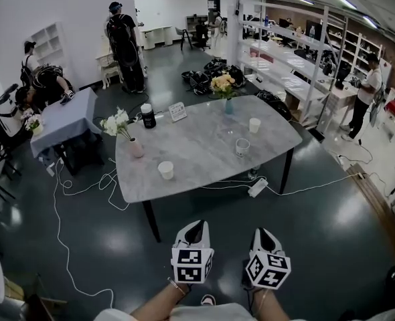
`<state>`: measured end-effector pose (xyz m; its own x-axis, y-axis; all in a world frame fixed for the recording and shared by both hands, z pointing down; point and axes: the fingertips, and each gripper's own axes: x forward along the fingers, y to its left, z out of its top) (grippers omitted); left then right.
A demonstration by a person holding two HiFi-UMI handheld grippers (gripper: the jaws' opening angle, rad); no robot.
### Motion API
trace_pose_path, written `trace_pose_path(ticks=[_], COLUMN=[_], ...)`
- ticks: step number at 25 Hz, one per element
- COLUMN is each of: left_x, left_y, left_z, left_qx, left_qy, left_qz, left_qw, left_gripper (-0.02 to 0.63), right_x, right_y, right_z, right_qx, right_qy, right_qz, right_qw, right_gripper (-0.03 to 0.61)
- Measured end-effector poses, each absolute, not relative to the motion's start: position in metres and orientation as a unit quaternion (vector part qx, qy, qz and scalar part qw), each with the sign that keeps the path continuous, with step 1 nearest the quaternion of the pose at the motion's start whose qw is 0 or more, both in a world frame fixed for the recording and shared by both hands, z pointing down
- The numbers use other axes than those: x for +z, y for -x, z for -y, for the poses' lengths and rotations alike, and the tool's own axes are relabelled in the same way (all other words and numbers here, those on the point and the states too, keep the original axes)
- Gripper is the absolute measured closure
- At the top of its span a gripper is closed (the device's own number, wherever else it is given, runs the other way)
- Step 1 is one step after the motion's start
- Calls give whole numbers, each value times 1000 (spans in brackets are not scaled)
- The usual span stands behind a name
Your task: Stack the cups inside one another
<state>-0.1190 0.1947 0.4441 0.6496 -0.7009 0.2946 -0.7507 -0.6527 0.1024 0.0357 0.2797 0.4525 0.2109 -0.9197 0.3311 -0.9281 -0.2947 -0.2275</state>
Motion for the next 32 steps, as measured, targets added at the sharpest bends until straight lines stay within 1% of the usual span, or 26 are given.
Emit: trace_pose_path(ticks=[17,21,32], left_x=[456,455,451], left_y=[71,58,3], left_z=[-154,-128,-31], left_qx=[126,126,116], left_qy=[-904,-908,-914], left_qz=[391,385,371], left_qw=[115,108,117], left_gripper=[617,617,617], right_x=[466,464,451], right_y=[-82,-96,-144], right_z=[-248,-222,-127], right_qx=[219,217,206], right_qy=[-780,-784,-790], right_qz=[586,581,578], right_qw=[28,23,19], right_gripper=[571,572,572])
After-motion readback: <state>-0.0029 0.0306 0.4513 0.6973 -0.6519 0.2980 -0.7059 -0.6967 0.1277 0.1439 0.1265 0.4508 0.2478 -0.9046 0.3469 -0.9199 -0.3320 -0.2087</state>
